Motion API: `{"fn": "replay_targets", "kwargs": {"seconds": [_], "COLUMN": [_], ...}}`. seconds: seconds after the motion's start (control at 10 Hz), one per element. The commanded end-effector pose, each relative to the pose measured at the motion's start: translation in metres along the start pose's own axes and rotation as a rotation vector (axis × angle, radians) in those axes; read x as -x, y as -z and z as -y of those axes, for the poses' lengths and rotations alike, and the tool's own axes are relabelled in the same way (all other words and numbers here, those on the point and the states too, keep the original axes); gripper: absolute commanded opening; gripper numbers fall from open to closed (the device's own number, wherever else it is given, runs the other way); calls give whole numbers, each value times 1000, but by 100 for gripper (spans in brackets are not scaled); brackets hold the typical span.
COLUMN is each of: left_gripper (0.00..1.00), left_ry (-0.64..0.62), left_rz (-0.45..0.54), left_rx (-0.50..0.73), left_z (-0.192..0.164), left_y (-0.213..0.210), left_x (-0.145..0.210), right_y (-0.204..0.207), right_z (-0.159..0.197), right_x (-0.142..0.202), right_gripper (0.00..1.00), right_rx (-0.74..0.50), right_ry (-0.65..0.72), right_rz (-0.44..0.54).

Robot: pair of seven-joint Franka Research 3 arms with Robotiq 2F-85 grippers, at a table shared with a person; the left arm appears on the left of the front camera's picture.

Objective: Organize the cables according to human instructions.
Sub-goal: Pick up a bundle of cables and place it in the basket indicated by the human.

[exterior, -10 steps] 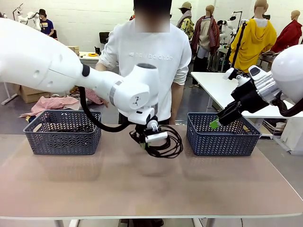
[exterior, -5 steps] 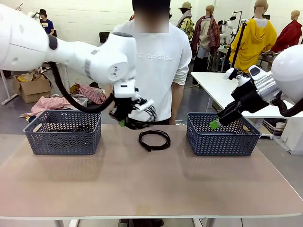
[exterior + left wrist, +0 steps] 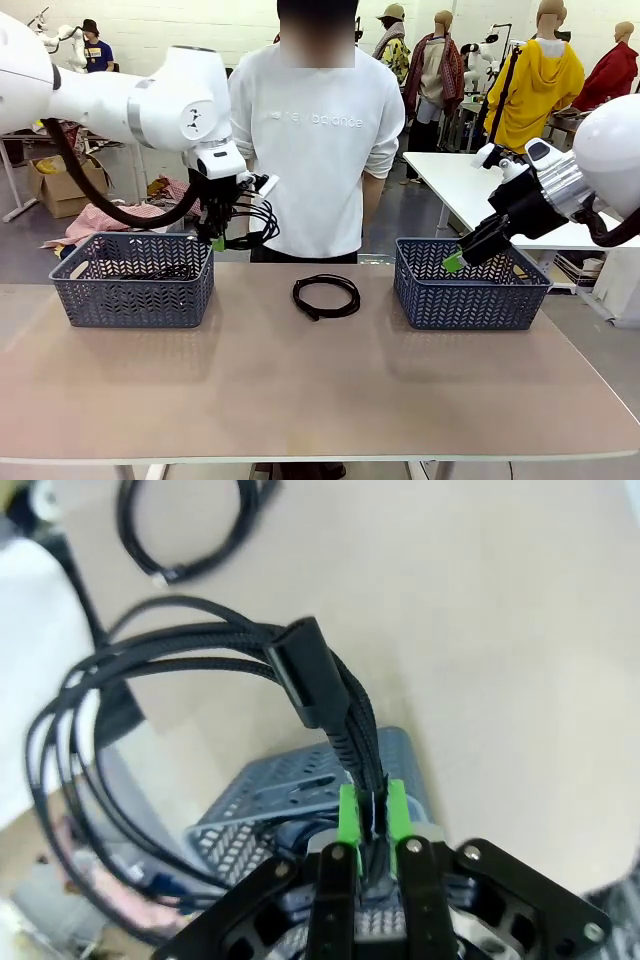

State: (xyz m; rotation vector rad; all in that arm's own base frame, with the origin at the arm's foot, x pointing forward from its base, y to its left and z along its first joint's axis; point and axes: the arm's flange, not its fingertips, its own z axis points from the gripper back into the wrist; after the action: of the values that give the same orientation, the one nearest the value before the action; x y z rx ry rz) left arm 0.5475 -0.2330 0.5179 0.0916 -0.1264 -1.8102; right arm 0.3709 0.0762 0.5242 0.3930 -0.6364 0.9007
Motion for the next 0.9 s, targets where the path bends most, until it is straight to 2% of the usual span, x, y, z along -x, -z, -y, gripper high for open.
{"fn": "replay_targets", "kwargs": {"seconds": [0.0, 0.1, 0.2, 0.6, 0.7, 0.8], "left_gripper": [0, 0, 0, 0, 12, 12], "left_ry": [-98, -127, -45, -45, -49, -66], "left_rz": [91, 121, 37, 37, 55, 69], "left_rx": [25, 40, 11, 11, 24, 38], "left_z": [-4, -2, -2, -2, -1, -5], "left_y": [-2, -4, 2, 2, 4, 17], "left_x": [16, 22, 11, 11, 7, 12], "right_y": [1, 1, 1, 1, 1, 1], "right_z": [1, 1, 1, 1, 1, 1], "right_x": [0, 0, 0, 0, 0, 0], "right_gripper": [100, 100, 100, 100, 100, 100], "right_rx": [-16, -16, -16, -16, -16, -16], "right_ry": [0, 0, 0, 0, 0, 0], "right_rz": [19, 19, 19, 19, 19, 19]}}
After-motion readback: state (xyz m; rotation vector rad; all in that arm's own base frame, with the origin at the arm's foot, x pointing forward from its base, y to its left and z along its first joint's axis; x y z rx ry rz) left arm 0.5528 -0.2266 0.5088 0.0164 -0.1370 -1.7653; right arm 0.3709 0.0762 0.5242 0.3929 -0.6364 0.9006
